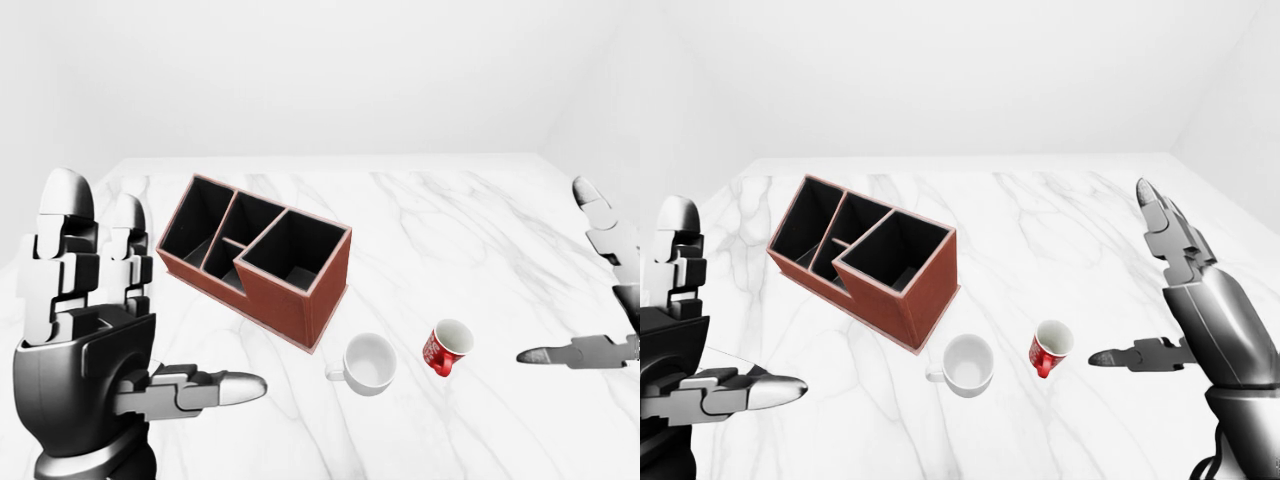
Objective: Pick up the red mug and place it to the right of the caddy.
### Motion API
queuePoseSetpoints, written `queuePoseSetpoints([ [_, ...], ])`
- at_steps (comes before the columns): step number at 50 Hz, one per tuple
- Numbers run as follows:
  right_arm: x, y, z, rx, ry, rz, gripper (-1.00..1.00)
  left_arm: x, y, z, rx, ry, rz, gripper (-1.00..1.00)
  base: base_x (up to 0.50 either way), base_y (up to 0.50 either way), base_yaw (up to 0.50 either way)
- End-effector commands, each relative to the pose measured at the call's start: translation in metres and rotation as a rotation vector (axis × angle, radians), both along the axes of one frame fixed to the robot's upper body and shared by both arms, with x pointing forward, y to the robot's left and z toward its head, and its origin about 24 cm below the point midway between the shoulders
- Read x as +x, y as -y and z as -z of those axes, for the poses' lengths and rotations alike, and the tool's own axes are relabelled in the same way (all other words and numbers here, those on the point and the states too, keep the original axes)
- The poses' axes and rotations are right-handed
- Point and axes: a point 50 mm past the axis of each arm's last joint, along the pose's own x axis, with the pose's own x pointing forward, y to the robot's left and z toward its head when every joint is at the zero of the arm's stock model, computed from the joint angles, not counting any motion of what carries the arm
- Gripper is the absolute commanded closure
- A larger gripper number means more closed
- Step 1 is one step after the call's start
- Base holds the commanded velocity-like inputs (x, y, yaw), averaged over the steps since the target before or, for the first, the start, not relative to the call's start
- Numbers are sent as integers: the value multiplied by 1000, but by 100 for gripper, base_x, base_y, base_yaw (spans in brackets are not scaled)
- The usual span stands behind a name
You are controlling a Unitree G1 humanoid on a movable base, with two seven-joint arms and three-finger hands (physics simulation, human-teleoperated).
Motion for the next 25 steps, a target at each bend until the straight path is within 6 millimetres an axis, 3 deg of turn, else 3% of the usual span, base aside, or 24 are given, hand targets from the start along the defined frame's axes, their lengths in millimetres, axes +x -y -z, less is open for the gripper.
queuePoseSetpoints([
  [1,7,5,26,75,-115,31,-100,0,-2,-1,-8,2,0,-100,0,0,0],
  [10,18,11,36,99,-167,30,-100,-1,-2,0,-15,-2,3,-100,0,0,0],
  [25,37,12,74,179,-334,-1,-100,-1,-3,0,-4,-2,-5,-100,0,0,0],
])
